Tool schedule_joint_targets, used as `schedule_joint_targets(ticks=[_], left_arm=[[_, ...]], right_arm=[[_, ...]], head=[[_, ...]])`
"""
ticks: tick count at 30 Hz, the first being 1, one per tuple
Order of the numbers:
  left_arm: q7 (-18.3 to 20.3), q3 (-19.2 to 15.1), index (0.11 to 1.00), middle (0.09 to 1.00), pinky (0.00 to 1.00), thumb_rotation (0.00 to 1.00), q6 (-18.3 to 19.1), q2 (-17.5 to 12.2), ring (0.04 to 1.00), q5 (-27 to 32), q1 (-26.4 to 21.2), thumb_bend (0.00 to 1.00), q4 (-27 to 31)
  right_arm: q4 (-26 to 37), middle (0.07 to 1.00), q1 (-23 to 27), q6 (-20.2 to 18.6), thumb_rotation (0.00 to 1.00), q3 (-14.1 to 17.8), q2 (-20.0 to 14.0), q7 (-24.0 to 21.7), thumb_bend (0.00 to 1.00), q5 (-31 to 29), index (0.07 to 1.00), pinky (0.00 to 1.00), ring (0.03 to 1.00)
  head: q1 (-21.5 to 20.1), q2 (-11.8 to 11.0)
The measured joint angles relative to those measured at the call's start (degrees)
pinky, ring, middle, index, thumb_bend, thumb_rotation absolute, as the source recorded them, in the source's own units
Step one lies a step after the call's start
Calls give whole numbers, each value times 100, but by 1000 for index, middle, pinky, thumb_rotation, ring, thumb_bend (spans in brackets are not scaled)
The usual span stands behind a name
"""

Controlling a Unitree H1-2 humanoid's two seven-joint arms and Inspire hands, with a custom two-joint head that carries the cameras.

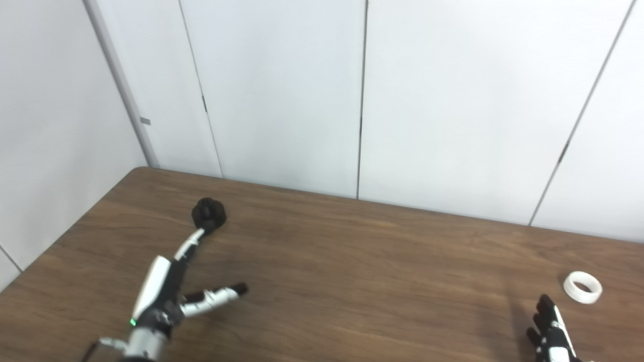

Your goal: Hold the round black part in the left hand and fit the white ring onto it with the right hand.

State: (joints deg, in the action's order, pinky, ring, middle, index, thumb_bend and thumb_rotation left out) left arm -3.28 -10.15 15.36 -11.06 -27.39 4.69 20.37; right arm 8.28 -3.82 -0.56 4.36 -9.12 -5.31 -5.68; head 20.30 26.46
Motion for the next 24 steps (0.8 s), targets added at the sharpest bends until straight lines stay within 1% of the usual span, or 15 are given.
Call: schedule_joint_targets(ticks=[2, 7, 10, 13, 19, 22, 24], left_arm=[[-18, -68, 892, 962, 1000, 306, 79, -168, 1000, -119, -112, 963, -56], [-105, -215, 872, 958, 1000, 343, 221, -496, 1000, -345, -383, 985, -513], [-184, -276, 863, 961, 1000, 359, 252, -669, 1000, -416, -523, 995, -899], [-310, -318, 855, 961, 1000, 344, 270, -770, 1000, -438, -654, 988, -1222], [-324, -338, 857, 962, 1000, 353, 423, -846, 1000, -396, -952, 991, -1777], [-324, -292, 857, 959, 1000, 379, 463, -899, 1000, -376, -1113, 993, -2040], [-322, -227, 854, 956, 1000, 385, 491, -960, 1000, -374, -1293, 997, -2340]], right_arm=[[0, 1000, -3, 1, 1000, 0, -3, -20, 578, -12, 982, 1000, 1000], [0, 1000, -3, 5, 1000, 4, -35, -45, 582, -8, 980, 1000, 1000], [-1, 1000, -4, 5, 1000, 6, -35, -45, 574, -11, 981, 1000, 1000], [-1, 1000, -6, 5, 1000, 7, -34, -45, 583, -4, 976, 1000, 1000], [2, 1000, -13, 6, 1000, 15, -34, -45, 608, 7, 974, 1000, 1000], [16, 996, -23, 5, 1000, 15, -34, -45, 578, 6, 969, 1000, 1000], [48, 998, -43, -7, 1000, 13, -33, -45, 573, 8, 971, 1000, 1000]], head=[[17, 17], [26, 26], [26, 26], [26, 52], [9, 79], [-9, 97], [-18, 105]])
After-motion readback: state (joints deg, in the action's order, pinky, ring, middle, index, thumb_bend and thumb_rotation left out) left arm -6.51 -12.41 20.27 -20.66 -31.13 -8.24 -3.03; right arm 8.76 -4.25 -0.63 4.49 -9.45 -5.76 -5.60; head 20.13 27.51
